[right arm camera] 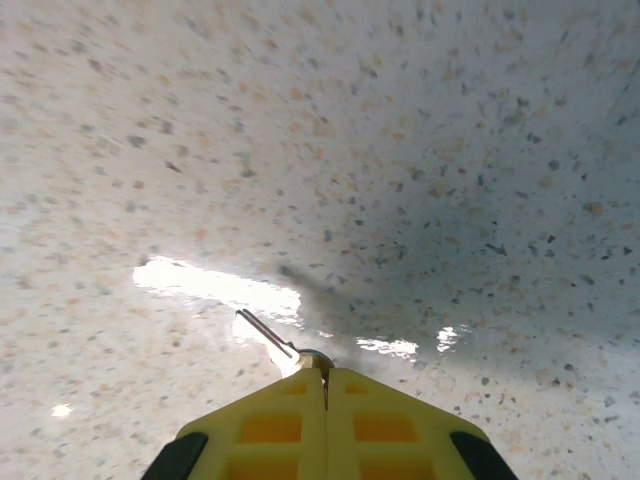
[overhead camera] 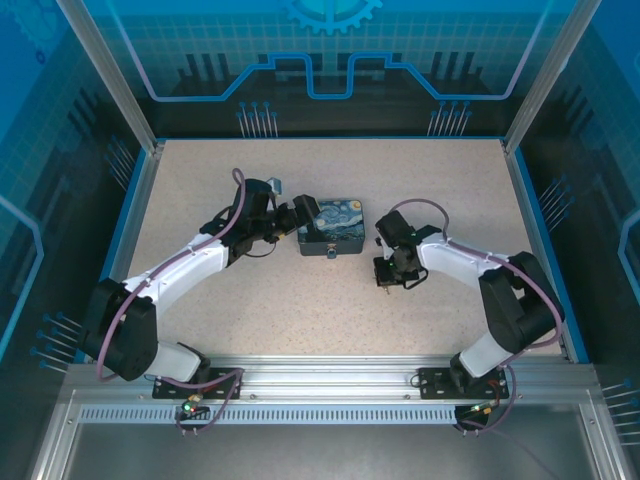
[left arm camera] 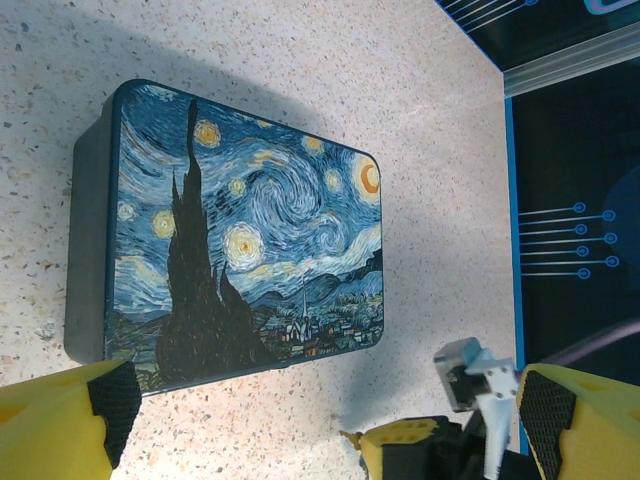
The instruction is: Unlock a padlock with a key
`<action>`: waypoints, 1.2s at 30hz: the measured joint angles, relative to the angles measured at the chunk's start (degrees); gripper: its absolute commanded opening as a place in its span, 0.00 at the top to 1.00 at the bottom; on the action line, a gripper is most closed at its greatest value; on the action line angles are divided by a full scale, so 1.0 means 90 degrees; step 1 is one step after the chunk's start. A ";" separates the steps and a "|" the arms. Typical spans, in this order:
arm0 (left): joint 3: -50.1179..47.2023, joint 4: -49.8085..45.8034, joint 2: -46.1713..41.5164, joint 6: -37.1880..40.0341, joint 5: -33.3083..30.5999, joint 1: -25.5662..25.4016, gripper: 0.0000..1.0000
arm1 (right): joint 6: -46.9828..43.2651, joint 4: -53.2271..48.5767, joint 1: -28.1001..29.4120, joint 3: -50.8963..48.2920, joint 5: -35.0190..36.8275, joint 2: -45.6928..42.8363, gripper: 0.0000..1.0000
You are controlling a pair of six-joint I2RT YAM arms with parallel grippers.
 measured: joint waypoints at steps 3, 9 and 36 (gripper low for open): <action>0.0000 -0.0002 0.0000 0.0000 0.0002 0.0024 0.01 | 0.0002 -0.0015 0.0000 0.0083 -0.0112 -0.0221 1.00; 0.0000 0.0002 0.0002 0.0000 0.0168 0.0039 0.01 | 0.0068 -0.0090 0.0000 0.0321 -0.0408 -0.0546 1.00; -0.0656 0.2715 0.0840 -0.1586 0.2042 -0.0160 0.32 | 0.1586 0.0648 0.0185 0.1617 -0.1812 -0.0590 1.00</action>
